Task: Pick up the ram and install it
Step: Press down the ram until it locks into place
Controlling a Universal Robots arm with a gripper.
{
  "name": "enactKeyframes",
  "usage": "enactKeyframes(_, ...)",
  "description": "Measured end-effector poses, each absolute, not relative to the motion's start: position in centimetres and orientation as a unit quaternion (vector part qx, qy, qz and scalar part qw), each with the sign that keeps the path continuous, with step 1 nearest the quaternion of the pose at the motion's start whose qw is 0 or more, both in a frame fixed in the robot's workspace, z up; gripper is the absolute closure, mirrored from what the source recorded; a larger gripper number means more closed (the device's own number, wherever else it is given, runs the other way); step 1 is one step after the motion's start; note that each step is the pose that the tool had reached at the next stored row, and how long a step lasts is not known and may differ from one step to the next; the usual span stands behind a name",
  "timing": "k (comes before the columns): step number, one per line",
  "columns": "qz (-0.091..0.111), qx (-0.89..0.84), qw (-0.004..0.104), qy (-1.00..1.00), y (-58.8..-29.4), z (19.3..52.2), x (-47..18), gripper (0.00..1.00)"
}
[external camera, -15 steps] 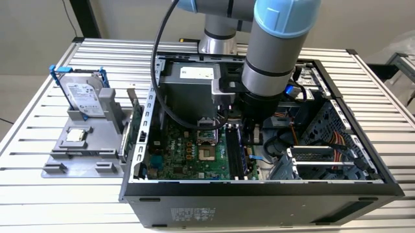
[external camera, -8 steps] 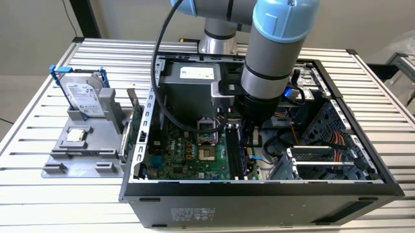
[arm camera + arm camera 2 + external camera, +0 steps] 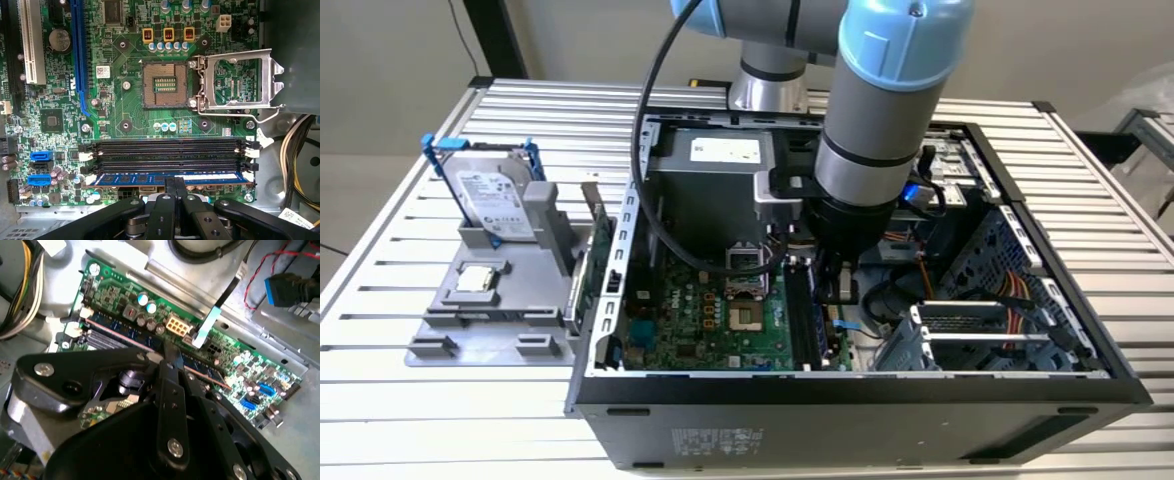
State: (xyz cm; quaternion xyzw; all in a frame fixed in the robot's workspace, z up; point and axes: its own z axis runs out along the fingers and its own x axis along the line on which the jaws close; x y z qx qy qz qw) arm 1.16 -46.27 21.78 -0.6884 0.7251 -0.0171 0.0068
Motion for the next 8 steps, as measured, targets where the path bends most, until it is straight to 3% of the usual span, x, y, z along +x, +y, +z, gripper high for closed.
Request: enactKeyframes(8,-0.017,-0.688,0.007,0.725,-46.27,21.94,1.16,1.0)
